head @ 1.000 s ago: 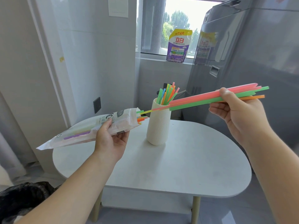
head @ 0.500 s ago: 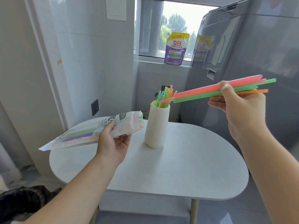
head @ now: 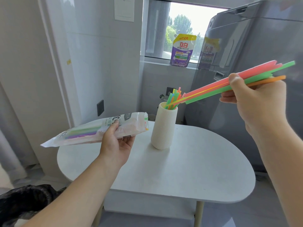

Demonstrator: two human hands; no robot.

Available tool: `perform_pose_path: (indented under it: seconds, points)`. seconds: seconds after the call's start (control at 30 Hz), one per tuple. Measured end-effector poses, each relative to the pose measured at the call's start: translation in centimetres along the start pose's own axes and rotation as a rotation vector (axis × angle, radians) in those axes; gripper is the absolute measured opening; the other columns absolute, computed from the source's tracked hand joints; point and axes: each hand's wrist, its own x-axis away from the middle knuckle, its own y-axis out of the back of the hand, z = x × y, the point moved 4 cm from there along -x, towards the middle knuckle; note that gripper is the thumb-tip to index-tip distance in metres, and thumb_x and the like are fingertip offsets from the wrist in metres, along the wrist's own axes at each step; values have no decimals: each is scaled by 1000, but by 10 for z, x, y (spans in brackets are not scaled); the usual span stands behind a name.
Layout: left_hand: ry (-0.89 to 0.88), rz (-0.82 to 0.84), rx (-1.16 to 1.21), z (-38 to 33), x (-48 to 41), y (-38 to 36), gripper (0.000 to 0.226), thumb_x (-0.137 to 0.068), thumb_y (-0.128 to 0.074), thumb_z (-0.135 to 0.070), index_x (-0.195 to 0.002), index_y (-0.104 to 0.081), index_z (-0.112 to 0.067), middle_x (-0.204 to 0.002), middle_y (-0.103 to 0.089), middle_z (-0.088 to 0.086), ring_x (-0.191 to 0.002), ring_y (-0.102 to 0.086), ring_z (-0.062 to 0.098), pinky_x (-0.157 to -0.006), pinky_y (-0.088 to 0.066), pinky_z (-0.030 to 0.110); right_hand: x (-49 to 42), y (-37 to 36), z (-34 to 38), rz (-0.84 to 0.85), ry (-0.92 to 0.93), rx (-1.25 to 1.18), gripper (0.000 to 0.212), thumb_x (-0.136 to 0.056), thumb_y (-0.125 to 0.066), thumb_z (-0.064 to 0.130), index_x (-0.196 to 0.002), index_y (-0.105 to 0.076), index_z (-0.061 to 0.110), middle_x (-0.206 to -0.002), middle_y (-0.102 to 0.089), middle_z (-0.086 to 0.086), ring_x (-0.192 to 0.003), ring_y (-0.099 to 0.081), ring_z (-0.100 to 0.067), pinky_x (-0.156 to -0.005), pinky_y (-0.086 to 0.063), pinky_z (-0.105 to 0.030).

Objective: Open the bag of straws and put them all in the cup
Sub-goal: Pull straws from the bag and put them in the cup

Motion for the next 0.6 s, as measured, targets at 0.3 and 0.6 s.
perform_pose_path:
  seconds: [0.3,0.6]
  points:
    - [20,1,-2,3,6,-2,14,-95,-66,-20,-109,-66,-18,-91,-78,3,-87,-75,19,-73,-64,30,-7,-33,0,98,1,120,15,-92,-69,30,-78,-63,27,-77,-74,5,-62,-75,-10,-69,-64,-33]
    - [29,2,4,4,5,-2,20,-95,-66,-19,-115,-65,-18,-91,-78,3,-87,-75,19,-72,-64,30,-24,-71,4,233,26,263,20,-94,-67,34,-104,-67,17,-84,-72,6,-65,-74,-9,-59,-61,-20]
